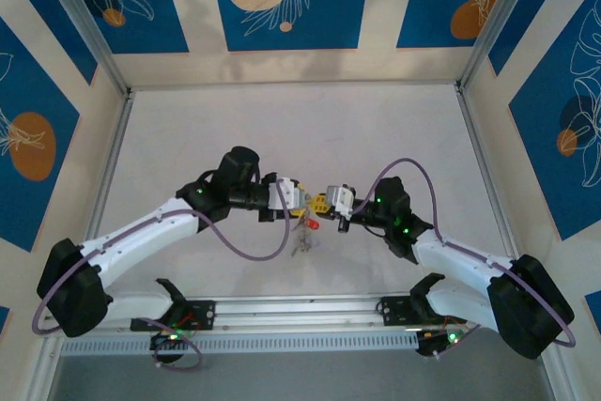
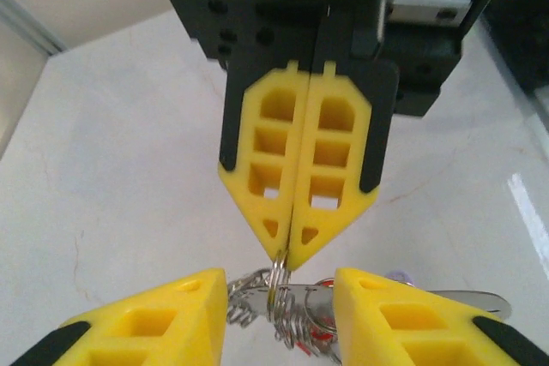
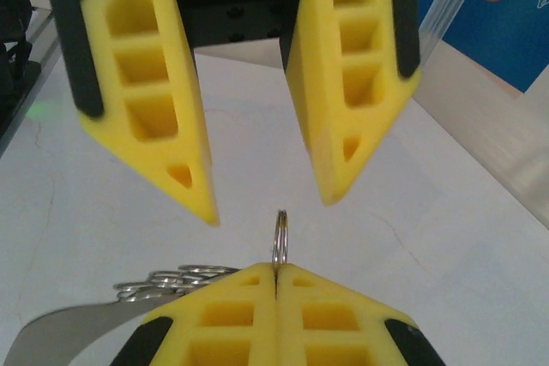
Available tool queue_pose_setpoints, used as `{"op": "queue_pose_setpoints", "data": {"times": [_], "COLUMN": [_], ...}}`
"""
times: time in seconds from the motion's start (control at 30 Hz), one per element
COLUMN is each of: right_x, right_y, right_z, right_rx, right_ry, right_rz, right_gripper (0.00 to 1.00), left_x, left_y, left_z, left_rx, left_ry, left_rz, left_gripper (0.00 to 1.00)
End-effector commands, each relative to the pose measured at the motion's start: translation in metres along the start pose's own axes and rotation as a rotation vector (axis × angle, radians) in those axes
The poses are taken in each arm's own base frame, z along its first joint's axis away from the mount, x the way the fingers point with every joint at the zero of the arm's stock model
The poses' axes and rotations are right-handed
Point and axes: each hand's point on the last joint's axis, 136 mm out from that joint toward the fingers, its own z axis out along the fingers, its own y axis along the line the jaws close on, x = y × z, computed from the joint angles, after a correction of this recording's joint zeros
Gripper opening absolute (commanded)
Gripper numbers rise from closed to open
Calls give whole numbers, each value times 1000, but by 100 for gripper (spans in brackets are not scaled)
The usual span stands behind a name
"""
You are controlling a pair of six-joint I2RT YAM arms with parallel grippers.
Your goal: Put the keys on the keyring
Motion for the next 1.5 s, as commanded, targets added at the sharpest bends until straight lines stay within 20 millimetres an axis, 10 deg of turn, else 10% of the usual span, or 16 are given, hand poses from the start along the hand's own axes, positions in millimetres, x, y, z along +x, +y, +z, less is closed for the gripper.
{"op": "queue_pose_setpoints", "data": {"times": [0.0, 0.37, 1.0, 1.47], "right_x": [-6, -9, -19, -19], "right_y": [-3, -4, -4, -5], "right_z": [2, 7, 6, -15], "right_rx": [4, -20, -43, -49], "right_ry": [14, 37, 16, -124], "right_rz": [-29, -21, -23, 71], "right_gripper": [0, 0, 0, 25], "left_x": [1, 5, 8, -31], "left_y": [6, 3, -10, 3], "left_z": [1, 1, 11, 0], "left_rx": [-15, 12, 99, 40], "left_ry": [44, 106, 110, -163], "left_rz": [20, 96, 89, -13], "left_gripper": [35, 6, 0, 0]}}
